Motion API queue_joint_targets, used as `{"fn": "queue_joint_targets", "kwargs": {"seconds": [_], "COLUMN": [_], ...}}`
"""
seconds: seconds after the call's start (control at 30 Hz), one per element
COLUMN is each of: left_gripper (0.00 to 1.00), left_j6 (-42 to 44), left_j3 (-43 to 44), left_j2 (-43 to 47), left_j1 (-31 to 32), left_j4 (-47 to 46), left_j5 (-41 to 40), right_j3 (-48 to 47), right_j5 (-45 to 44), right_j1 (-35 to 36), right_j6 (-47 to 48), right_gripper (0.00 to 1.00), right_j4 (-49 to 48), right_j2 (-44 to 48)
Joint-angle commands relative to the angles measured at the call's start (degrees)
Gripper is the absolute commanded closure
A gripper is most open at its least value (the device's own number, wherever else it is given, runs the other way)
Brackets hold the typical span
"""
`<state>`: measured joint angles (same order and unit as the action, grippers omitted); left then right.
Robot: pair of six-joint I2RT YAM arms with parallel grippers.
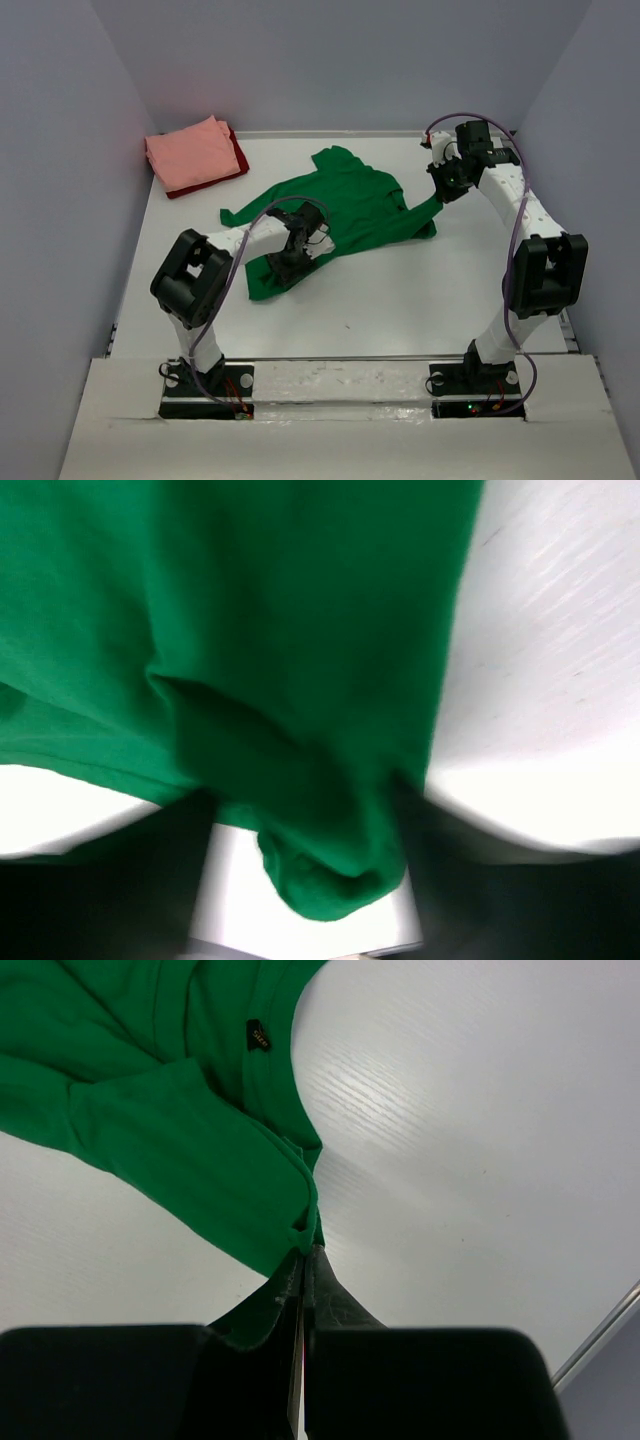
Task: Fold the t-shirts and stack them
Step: Flatten out the tshirt
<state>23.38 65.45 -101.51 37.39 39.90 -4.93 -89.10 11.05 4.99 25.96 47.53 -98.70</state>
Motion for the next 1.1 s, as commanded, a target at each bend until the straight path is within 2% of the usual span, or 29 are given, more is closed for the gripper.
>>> {"fn": "queue_joint_targets", "kwargs": {"seconds": [0.0, 0.23, 0.43, 0.57, 0.83, 1.07], "left_gripper": [0.01, 0.01, 0.01, 0.01, 0.01, 0.01], "left_j6": [-1.31, -2.72, -3.69, -3.25, -2.02, -1.40], "left_j3": [1.08, 7.49, 17.15, 18.31, 22.35, 27.09], "left_j2": [1.58, 1.23, 2.02, 0.36, -5.27, -8.61], "left_j1": [2.51, 2.69, 2.34, 0.14, -10.74, -16.20], "left_j4": [0.70, 3.42, 5.63, 4.75, 7.82, 10.63], "left_j5": [-1.05, -4.29, -7.63, -7.47, 11.67, 20.48], "right_j3": [-0.99, -1.08, -0.64, -0.72, -0.02, 0.07], "right_j5": [-0.68, 0.20, -0.33, -0.06, -1.03, -0.68], "right_j1": [0.54, 0.54, 0.54, 0.54, 0.54, 0.54], "right_j6": [0.68, 0.50, 0.76, 0.68, 1.20, 1.12], "right_gripper": [1.00, 1.00, 1.00, 1.00, 1.00, 1.00], "right_j4": [-0.95, -0.86, -0.86, -0.86, -0.77, -0.77], "right_j2": [2.10, 2.10, 2.37, 2.28, 1.93, 1.23]}}
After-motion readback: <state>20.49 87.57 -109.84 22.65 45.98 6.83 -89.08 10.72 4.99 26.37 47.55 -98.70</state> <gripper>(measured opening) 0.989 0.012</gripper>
